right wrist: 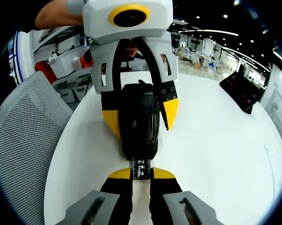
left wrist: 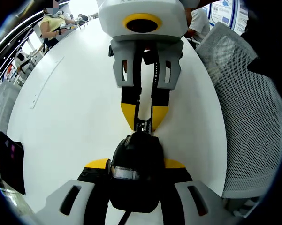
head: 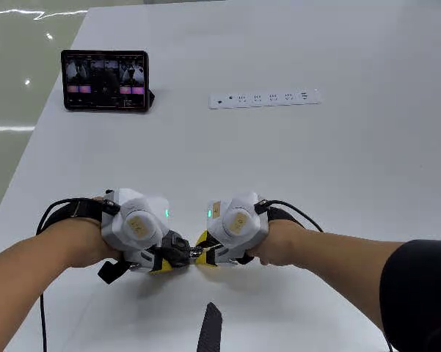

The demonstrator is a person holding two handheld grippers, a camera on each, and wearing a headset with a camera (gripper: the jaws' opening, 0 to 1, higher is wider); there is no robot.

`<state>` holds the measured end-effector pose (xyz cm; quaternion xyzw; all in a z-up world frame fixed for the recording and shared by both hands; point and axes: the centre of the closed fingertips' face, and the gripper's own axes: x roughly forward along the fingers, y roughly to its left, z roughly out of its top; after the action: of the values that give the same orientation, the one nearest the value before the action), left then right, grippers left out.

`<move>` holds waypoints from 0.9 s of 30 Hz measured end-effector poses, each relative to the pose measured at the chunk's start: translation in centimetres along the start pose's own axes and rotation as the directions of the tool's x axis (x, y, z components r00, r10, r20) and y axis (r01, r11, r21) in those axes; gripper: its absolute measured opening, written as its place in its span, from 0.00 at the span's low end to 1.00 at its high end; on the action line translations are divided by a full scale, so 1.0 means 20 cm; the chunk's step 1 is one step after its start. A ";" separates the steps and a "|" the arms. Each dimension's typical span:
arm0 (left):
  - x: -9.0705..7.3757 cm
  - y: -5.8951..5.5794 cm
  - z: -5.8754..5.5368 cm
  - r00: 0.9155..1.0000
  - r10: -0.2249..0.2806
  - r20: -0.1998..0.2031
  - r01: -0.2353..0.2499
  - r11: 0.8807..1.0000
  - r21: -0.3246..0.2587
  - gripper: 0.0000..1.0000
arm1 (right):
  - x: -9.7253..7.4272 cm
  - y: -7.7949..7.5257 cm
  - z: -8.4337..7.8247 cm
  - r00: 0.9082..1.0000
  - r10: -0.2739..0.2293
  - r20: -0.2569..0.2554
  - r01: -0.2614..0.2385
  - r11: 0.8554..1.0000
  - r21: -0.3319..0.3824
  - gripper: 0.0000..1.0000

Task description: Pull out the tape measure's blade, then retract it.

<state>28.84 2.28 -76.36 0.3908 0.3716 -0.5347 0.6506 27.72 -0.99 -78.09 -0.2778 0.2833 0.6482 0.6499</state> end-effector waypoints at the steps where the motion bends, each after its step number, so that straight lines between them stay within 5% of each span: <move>1: 0.00 0.00 0.00 1.000 0.000 0.000 0.000 1.000 -0.002 0.36 | 0.00 0.00 -0.01 1.000 0.000 -0.003 0.000 1.000 0.003 0.09; 27: 0.00 0.00 -0.01 1.000 0.002 -0.001 -0.002 1.000 -0.004 0.36 | -0.07 0.00 -0.07 1.000 -0.004 -0.025 0.005 0.999 0.038 0.10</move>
<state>28.79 2.40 -76.41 0.3901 0.3725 -0.5330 0.6519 27.62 -2.99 -78.12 -0.2740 0.3032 0.6377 0.6529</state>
